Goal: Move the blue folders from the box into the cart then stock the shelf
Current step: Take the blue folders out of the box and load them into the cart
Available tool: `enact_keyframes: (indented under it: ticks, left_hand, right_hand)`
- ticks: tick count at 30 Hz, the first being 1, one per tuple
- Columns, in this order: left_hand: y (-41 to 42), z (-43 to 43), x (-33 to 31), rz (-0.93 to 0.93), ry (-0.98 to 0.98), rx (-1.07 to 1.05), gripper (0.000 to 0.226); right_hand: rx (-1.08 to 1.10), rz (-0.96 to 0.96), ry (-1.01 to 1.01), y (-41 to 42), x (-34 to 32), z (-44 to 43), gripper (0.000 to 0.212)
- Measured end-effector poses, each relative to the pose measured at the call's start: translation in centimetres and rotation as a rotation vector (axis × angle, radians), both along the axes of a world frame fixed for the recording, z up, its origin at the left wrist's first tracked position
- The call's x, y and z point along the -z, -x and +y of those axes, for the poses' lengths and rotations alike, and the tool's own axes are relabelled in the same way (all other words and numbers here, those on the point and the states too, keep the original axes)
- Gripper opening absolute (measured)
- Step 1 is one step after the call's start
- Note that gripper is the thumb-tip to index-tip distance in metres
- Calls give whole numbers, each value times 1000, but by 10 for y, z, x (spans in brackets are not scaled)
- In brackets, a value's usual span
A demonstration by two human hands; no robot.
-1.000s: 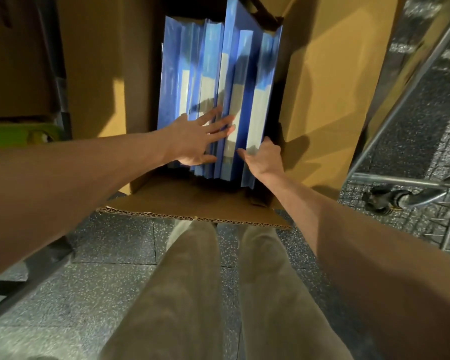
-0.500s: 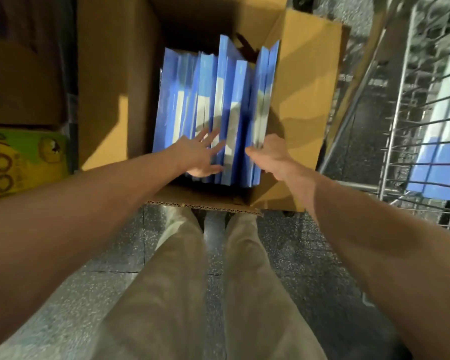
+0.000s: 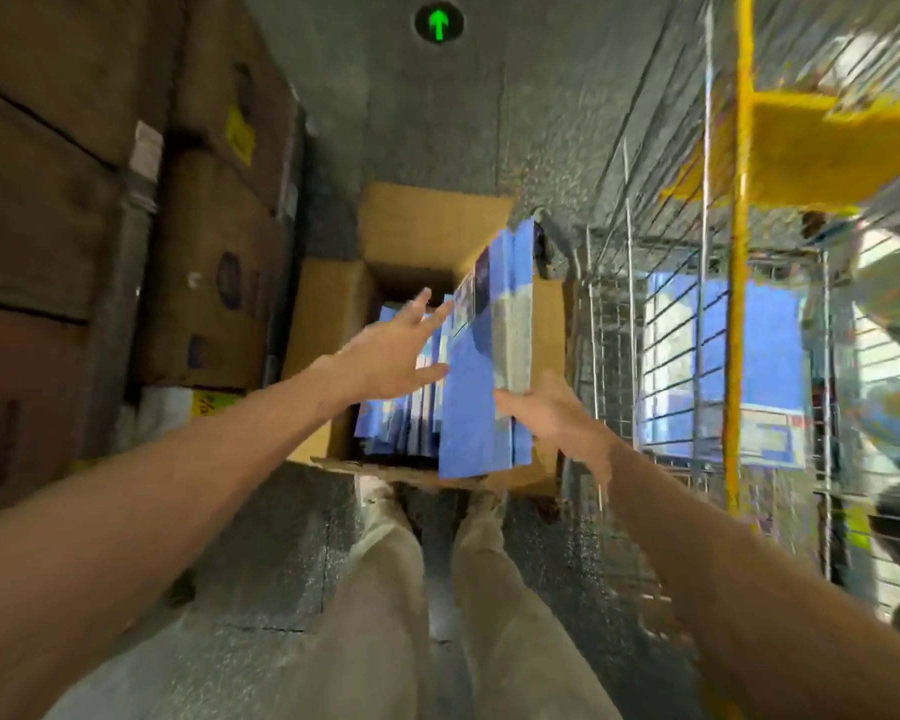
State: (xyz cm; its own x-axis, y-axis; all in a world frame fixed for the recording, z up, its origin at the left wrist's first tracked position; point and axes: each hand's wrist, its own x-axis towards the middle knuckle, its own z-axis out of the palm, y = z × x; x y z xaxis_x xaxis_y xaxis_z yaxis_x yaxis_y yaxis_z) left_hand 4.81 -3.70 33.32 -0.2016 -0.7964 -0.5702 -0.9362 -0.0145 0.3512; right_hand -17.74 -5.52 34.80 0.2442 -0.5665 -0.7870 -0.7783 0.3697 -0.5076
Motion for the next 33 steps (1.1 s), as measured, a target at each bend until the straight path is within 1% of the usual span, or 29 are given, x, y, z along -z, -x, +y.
enact_keyframes:
  ticks: [1, 3, 6, 7, 9, 11, 13, 14, 16, 17, 18, 19, 20, 22, 25, 29, 31, 33]
  left_hand:
    - [2, -2, -25, -11, 72, -4, 94]
    - [5, -6, -68, -32, 248, 24, 108]
    - [11, -14, -129, -78, 481, 59, 133]
    - [14, -17, -155, -125, 537, 74, 141]
    - [22, -25, -201, -182, 635, 140, 153]
    - [28, -31, -241, -218, 708, 226, 156]
    - [35, -32, -275, -211, 746, 301, 151]
    - [40, -29, -292, -157, 738, 324, 147]
    - [47, -20, -317, 18, 667, 339, 134]
    - [48, -14, -324, 79, 664, 353, 122]
    - [50, -4, -334, 90, 702, 380, 104]
    - [50, 5, -341, 64, 755, 399, 85]
    - [51, 18, -347, 46, 797, 401, 74]
    - [50, 42, -353, 50, 842, 391, 73]
    - [46, 83, -356, 122, 886, 394, 73]
    - [36, 144, -366, 202, 901, 323, 67]
    - [34, 159, -366, 229, 890, 222, 64]
    - [32, 177, -369, 261, 896, 151, 60]
  right_hand:
    - [-24, -6, 39, 2, -26, -4, 25]
    - [-100, -56, 124, 5, -70, -11, 32]
    - [-208, -137, 164, 14, -135, -24, 22]
    - [-258, -149, 177, 16, -160, -29, 22]
    - [-363, -110, 203, 23, -198, -37, 22]
    - [-432, -89, 233, 29, -235, -39, 24]
    - [-469, -97, 253, 32, -269, -36, 40]
    - [-497, -93, 263, 33, -290, -30, 44]
    - [-584, -84, 283, 33, -327, -17, 29]
    - [-622, -72, 300, 34, -340, -11, 24]
    - [-656, -65, 327, 35, -352, -2, 23]
    - [-685, -55, 343, 36, -359, 6, 22]
    - [-704, -39, 357, 37, -368, 18, 20]
    - [-735, -7, 367, 35, -380, 41, 18]
    - [-780, 66, 380, 28, -399, 79, 15]
    - [-854, 215, 455, 17, -430, 126, 22]
    - [-870, 254, 588, 17, -444, 132, 21]
    - [-877, 275, 807, 19, -456, 144, 23]
